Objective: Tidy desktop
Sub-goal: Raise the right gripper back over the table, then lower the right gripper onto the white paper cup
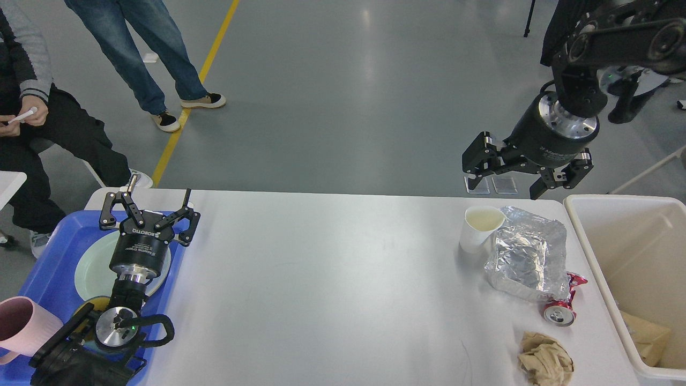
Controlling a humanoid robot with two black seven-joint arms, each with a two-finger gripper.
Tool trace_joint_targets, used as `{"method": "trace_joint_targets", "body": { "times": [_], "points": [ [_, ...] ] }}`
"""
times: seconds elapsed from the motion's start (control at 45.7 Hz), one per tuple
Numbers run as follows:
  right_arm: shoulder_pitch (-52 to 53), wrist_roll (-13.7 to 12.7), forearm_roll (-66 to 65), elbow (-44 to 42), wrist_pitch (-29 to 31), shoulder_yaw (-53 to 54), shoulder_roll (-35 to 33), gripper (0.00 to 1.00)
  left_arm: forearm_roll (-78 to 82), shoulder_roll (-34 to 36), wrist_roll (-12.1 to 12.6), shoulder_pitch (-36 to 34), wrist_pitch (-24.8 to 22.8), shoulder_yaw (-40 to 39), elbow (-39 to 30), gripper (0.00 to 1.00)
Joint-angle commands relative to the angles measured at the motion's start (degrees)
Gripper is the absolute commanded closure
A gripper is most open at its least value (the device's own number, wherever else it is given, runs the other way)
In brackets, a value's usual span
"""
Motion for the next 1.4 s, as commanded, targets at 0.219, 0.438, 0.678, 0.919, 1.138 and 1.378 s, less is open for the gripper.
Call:
{"method": "trace_joint_targets", "body": {
  "times": [0.219, 0.438, 0.678, 0.919, 1.138, 1.378],
  "points": [
    [-21.87, -0.62, 0.2, -17.87, -11.57, 1.21, 1.16, 0.0, 0.0, 0.0, 0.0, 0.03, 0.0, 0.01, 0.01, 0.04],
    [-27.41, -0.62, 0.29, -18.31, -21.07, 3.05, 1.07, 0.0, 0.0, 0.0, 0.0, 0.02, 0.0, 0.01, 0.01, 0.04],
    [-33.47, -0.88, 0.46, -19.72, -31.18, 3.58, 1.33, 0.0, 0.0, 0.0, 0.0, 0.03, 0.0, 0.01, 0.01, 0.04],
    [-36.64, -0.88, 0.46, -21.83, -33.56, 4.81, 1.51, 0.0, 0.0, 0.0, 0.0, 0.02, 0.0, 0.01, 0.01, 0.04],
    [-38.92, -0.88, 0.46, -23.32, -34.44, 8.59, 2.04, 0.01, 0.0, 0.0, 0.0, 0.02, 0.0, 0.01, 0.01, 0.04],
    [-40.24, -0.97, 0.55, -23.67, -34.61, 9.38, 2.3, 0.58, 0.0, 0.0, 0.0, 0.02, 0.0, 0.01, 0.01, 0.04]
  ]
}}
